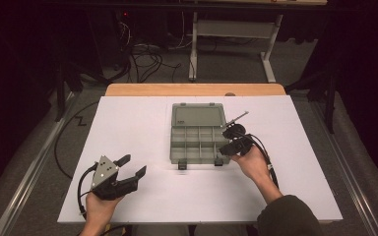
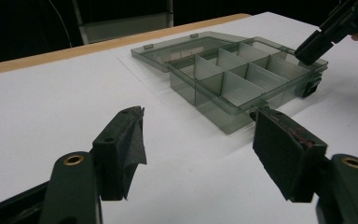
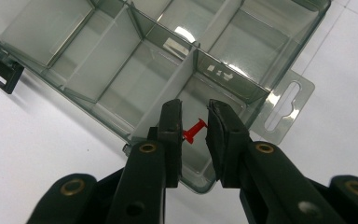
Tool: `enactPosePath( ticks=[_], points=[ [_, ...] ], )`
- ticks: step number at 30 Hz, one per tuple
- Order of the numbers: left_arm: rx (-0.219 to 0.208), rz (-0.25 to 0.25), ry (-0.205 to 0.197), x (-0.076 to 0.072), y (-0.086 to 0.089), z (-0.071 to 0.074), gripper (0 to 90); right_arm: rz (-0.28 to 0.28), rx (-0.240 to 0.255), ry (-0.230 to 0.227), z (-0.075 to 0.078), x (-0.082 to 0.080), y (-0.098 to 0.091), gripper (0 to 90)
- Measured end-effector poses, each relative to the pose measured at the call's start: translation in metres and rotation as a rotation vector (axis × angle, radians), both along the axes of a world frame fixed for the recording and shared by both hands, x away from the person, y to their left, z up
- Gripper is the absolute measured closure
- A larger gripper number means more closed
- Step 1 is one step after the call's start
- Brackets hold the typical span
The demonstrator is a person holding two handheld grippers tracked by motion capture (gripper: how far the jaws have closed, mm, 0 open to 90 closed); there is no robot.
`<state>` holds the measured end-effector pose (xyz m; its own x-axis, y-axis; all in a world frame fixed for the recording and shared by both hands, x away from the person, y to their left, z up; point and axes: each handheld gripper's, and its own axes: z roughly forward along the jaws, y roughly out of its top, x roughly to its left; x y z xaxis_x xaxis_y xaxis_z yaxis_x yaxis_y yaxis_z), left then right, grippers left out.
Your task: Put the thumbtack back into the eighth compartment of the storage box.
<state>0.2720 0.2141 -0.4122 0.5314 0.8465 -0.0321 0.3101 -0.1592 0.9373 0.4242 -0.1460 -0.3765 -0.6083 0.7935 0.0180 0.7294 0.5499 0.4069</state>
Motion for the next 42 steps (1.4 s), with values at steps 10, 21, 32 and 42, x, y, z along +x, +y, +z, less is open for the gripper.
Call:
enactPosePath(
  ticks=[10,21,32,42],
  points=[
    [-0.005,0.0,-0.003,-0.001,0.001,0.0,33.8,0.0,-0.005,0.008,-0.006,0.0,0.002,76.3],
    [-0.015,0.004,0.002,0.0,0.002,0.0,33.8,-0.002,0.052,-0.009,-0.001,-0.003,-0.009,69.8],
    [-0.026,0.003,0.007,0.001,0.003,0.0,33.7,-0.012,0.136,-0.074,0.012,-0.009,-0.022,61.1],
    [-0.025,-0.002,0.004,0.001,0.003,0.0,33.7,-0.023,0.143,-0.109,0.016,-0.011,-0.032,55.3]
  ],
)
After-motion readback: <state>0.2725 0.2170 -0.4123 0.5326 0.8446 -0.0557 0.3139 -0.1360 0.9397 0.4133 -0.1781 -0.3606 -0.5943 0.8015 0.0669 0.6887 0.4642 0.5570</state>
